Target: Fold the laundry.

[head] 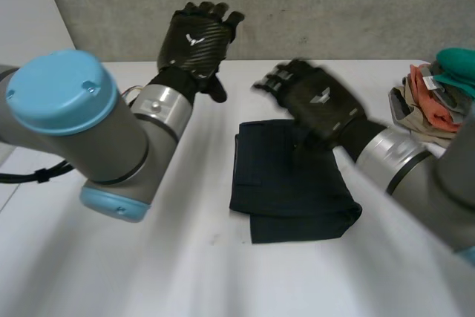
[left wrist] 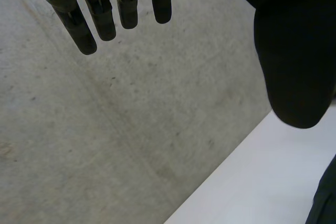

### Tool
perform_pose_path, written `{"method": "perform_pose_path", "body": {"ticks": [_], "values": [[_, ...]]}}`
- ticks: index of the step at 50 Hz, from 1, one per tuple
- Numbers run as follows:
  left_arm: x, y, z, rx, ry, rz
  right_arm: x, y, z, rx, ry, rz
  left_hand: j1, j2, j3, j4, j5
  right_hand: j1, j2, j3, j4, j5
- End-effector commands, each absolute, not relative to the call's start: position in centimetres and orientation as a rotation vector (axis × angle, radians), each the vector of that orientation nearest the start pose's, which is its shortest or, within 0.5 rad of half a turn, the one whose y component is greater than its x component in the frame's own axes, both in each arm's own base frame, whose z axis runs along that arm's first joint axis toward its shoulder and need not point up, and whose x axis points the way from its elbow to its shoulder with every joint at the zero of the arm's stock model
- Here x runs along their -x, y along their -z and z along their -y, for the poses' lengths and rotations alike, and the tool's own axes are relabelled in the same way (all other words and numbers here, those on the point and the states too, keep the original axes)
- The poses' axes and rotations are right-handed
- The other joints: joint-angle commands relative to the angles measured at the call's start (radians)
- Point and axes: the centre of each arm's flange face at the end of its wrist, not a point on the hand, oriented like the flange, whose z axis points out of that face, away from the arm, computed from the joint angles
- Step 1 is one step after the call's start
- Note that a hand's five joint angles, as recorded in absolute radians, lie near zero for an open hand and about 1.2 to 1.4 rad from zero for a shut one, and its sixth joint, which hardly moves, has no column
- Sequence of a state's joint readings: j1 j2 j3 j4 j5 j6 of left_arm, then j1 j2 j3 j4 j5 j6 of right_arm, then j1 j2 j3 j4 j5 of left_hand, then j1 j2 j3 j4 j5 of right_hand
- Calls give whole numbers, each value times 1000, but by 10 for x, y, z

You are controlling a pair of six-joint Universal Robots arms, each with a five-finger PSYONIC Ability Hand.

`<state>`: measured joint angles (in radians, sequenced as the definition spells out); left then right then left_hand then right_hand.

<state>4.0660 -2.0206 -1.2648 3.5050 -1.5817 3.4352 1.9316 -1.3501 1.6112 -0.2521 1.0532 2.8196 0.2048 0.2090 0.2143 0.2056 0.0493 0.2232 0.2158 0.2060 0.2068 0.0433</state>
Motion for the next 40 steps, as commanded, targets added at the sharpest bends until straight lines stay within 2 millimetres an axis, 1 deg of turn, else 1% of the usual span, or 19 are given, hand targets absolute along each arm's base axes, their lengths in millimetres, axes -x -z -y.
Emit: {"method": "perform_pose_path", "body": {"ticks": [1,2,4,7,8,10,11,15,17,22,26,29,32,33,34,36,37,38,40], "values": [[397,-263,239,-1023,2569,-2090,-245,-248,303,806,1729,-1993,-26,-31,-36,-27,-46,-49,-41,-31,-32,-43],[402,-259,236,-1043,2555,-2105,-244,-242,307,804,1695,-2039,-26,-31,-36,-27,-46,-49,-41,-31,-32,-43],[414,-239,231,-1098,2483,-2160,-246,-226,317,832,1601,-2139,-26,-31,-36,-27,-46,-49,-41,-31,-32,-43],[420,-215,231,-1121,2382,-2220,-247,-211,323,883,1513,-2216,-26,-31,-36,-27,-46,-49,-41,-31,-32,-43],[420,-202,233,-1116,2322,-2249,-248,-203,325,904,1477,-2237,-26,-31,-36,-27,-46,-49,-41,-31,-32,-43],[419,-188,235,-1115,2245,-2281,-249,-195,328,922,1453,-2253,-26,-31,-36,-27,-46,-49,-41,-31,-32,-43],[418,-175,235,-1120,2187,-2305,-250,-185,331,932,1428,-2262,-29,-34,-39,-30,-48,-49,-41,-31,-32,-43],[415,-150,237,-1154,2058,-2362,-250,-164,334,941,1363,-2292,-29,-34,-39,-30,-48,-49,-41,-31,-32,-43],[412,-142,237,-1170,1998,-2386,-250,-155,334,941,1338,-2307,-27,-31,-36,-27,-46,-49,-41,-31,-32,-43],[404,-133,235,-1200,1892,-2429,-249,-142,338,999,1359,-2323,-24,-28,-33,-24,-43,-49,-41,-31,-32,-43],[402,-132,234,-1214,1861,-2441,-246,-135,342,1081,1410,-2358,-24,-28,-33,-24,-43,-49,-41,-31,-32,-43],[402,-137,234,-1220,1875,-2436,-244,-139,342,1123,1454,-2379,0,-4,-10,-1,-19,-49,-41,-31,-32,-43],[405,-147,233,-1229,1917,-2422,-247,-152,342,1132,1524,-2348,0,-4,-10,-1,-19,-49,-41,-31,-32,-43],[406,-151,234,-1228,1933,-2418,-249,-160,340,1137,1574,-2318,-3,-7,-12,-4,-22,-49,-41,-31,-32,-43],[406,-165,234,-1226,1980,-2404,-250,-166,338,1138,1604,-2301,-3,-7,-13,-4,-22,-49,-41,-31,-32,-43],[405,-182,233,-1221,2036,-2389,-251,-175,335,1141,1662,-2270,-12,-16,-21,-13,-31,-49,-41,-31,-32,-43],[405,-189,233,-1222,2061,-2383,-251,-183,330,1146,1714,-2238,-12,-16,-21,-13,-31,-49,-41,-31,-32,-43],[404,-205,232,-1227,2120,-2364,-252,-188,327,1148,1744,-2218,-15,-19,-24,-16,-34,-49,-41,-31,-32,-43],[402,-224,232,-1227,2185,-2340,-251,-200,319,1148,1806,-2178,-15,-19,-24,-16,-34,-49,-41,-31,-32,-43]]}}
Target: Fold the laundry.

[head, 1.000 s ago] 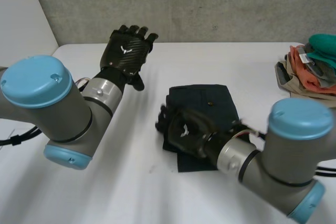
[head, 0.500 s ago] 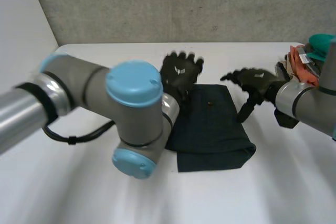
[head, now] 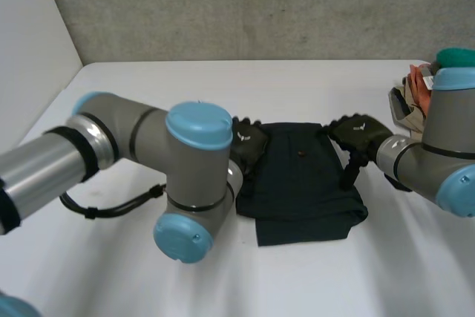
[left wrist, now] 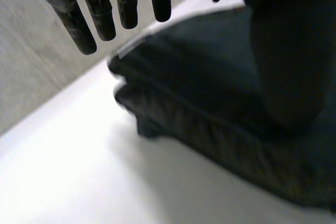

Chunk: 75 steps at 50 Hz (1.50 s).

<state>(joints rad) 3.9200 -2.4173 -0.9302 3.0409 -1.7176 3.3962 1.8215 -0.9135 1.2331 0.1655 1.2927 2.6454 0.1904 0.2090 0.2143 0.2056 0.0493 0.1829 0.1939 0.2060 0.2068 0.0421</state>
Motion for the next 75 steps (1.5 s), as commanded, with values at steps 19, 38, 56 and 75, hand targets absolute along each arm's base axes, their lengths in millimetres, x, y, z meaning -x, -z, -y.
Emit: {"method": "perform_pose_path", "body": {"ticks": [19,38,56,75], "values": [[384,-327,199,-1758,2547,-2404,-241,-133,198,1275,1841,-2039,14,-4,-10,-1,-19,-8,-19,-31,-32,-42],[388,-303,200,-1775,2449,-2491,-272,-94,247,1296,2058,-1872,11,-7,-13,-4,-22,54,43,31,30,20],[383,-322,206,-1692,2585,-2373,-295,-168,314,1161,2413,-1575,11,-7,-13,-4,-22,1213,1202,1190,1189,1180],[368,-354,211,-1505,2746,-2227,-112,-343,460,779,2676,-1427,3,-16,-21,-13,-31,1213,1202,1190,1189,1180]]}}
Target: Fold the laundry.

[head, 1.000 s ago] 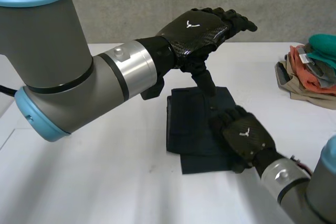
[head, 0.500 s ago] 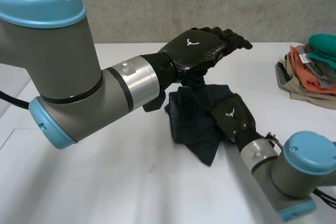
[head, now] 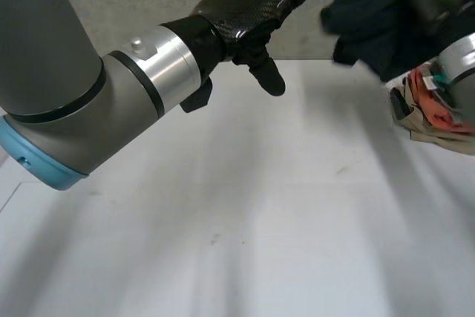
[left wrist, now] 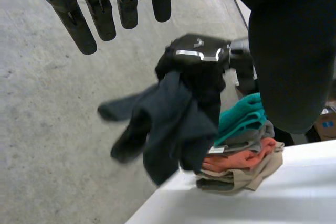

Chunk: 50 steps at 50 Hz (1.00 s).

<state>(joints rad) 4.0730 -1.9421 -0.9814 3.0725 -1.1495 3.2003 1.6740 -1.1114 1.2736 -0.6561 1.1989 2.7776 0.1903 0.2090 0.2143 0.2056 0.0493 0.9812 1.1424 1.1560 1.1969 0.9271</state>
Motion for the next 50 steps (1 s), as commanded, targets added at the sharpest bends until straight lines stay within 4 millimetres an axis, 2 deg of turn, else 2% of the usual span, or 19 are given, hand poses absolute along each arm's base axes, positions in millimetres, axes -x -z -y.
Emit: {"method": "perform_pose_path", "body": {"ticks": [1,2,3,6,7,9,11,18,22,24,28,29,31,32,33,35,39,46,50], "values": [[368,-353,211,958,-1739,1418,-100,-343,464,772,2685,-1434,0,-19,-24,-16,-34,415,254,240,199,295],[369,-352,210,959,-1736,1420,-86,-343,469,756,2693,-1448,3,-16,-21,-13,-31,415,254,240,199,295],[369,-351,210,961,-1734,1422,-63,-343,477,723,2705,-1469,3,-16,-21,-13,-31,415,254,240,199,295],[369,-350,209,964,-1728,1425,-34,-337,488,695,2711,-1507,3,-16,-21,-13,-31,415,254,240,199,295],[369,-350,209,965,-1729,1424,-20,-327,494,687,2688,-1536,3,-16,-21,-13,-31,415,254,240,199,295],[369,-349,208,966,-1727,1425,-8,-315,500,694,2644,-1564,3,-16,-21,-13,-31,415,254,240,199,295],[369,-348,209,966,-1723,1428,12,-288,508,689,2567,-1629,3,-16,-21,-13,-31,415,254,240,199,295],[371,-340,209,971,-1703,1451,33,-203,517,653,2351,-1774,3,-16,-21,-13,-31,415,254,240,199,295],[371,-334,208,977,-1685,1468,34,-173,517,624,2293,-1826,3,-16,-21,-13,-31,415,254,240,199,295],[371,-332,208,978,-1682,1471,34,-169,516,625,2287,-1834,3,-16,-21,-13,-31,415,254,240,199,295],[371,-333,208,977,-1681,1469,34,-174,514,617,2317,-1835,3,-16,-21,-13,-31,415,254,240,199,295],[371,-334,207,977,-1683,1467,33,-184,514,621,2336,-1826,3,-16,-21,-13,-31,-2,-164,-177,-218,-123],[371,-335,206,978,-1683,1462,33,-196,512,619,2362,-1818,3,-16,-21,-13,-31,-559,-720,-734,-775,-679],[371,-335,206,979,-1685,1458,33,-202,511,616,2378,-1815,3,-16,-21,-13,-31,-753,-915,-928,-969,-874],[372,-336,205,980,-1684,1454,35,-211,509,595,2409,-1818,3,-16,-21,-13,-31,-807,-968,-981,-1022,-927],[373,-337,203,980,-1681,1449,36,-219,506,559,2431,-1825,3,-16,-21,-13,-31,-807,-968,-981,-1022,-927],[375,-338,198,982,-1674,1439,32,-248,494,504,2461,-1844,6,-13,-18,-10,-28,-807,-968,-981,-1022,-927],[376,-344,190,988,-1672,1414,22,-277,460,407,2346,-1974,6,-13,-18,-10,-28,-807,-968,-981,-1022,-927],[376,-348,187,987,-1680,1400,53,-303,432,199,2396,-2171,6,-13,-18,-10,-28,-807,-968,-981,-1022,-927]]}}
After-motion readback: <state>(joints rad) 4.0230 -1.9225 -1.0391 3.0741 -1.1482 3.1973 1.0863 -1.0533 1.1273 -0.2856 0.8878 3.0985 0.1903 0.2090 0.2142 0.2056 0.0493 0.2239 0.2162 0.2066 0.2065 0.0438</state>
